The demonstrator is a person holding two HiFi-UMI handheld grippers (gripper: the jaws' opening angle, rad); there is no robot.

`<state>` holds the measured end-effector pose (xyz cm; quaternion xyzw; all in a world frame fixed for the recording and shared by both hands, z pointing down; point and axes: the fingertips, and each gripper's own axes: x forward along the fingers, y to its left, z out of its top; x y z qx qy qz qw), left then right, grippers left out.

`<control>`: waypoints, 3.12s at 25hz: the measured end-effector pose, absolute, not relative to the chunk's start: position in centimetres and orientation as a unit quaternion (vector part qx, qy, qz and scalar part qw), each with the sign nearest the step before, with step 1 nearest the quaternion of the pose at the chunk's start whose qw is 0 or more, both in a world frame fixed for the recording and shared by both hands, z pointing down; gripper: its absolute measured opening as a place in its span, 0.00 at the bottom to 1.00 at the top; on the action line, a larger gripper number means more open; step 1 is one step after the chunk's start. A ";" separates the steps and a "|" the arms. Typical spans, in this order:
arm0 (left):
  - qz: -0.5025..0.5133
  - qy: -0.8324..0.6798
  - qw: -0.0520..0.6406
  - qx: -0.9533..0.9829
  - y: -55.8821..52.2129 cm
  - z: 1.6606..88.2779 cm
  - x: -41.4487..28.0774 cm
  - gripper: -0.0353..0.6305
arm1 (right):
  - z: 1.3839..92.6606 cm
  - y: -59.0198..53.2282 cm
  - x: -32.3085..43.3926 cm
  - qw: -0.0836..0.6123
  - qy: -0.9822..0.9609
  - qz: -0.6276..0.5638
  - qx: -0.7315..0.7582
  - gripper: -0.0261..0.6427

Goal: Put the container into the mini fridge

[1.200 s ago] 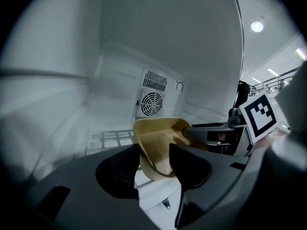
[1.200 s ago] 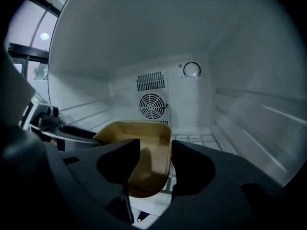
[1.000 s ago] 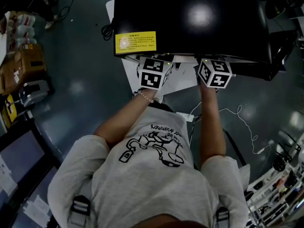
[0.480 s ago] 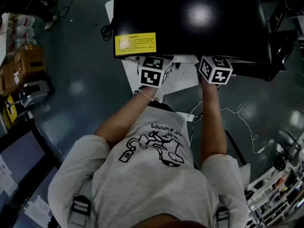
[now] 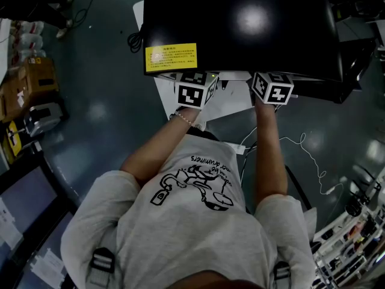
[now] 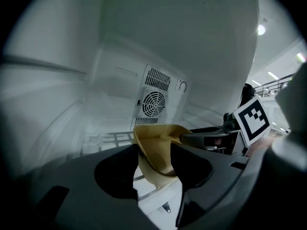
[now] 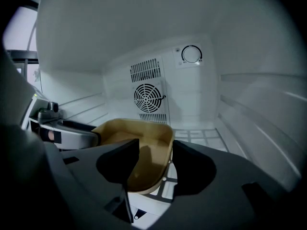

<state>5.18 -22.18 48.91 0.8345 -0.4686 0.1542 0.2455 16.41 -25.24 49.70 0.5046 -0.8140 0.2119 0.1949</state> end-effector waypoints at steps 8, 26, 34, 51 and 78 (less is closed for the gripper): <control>0.155 -0.471 0.244 0.833 -22.6 49.0 5.2 0.36 | 50.0 -25.5 16.5 0.198 -0.813 0.211 0.505 0.36; 0.132 -0.479 0.203 0.844 -22.4 46.4 5.2 0.38 | 47.2 -24.7 16.8 0.169 -0.812 0.163 0.534 0.40; 0.123 -0.475 0.192 0.850 -21.5 45.2 5.5 0.38 | 46.0 -23.6 16.4 0.170 -0.815 0.139 0.536 0.39; 0.098 -0.439 0.154 0.880 -18.8 41.9 7.2 0.38 | 42.6 -19.5 15.4 0.141 -0.828 0.110 0.531 0.39; 0.052 -0.329 0.088 0.939 -13.0 35.8 7.3 0.09 | 36.2 -12.2 12.4 0.099 -0.860 0.092 0.492 0.11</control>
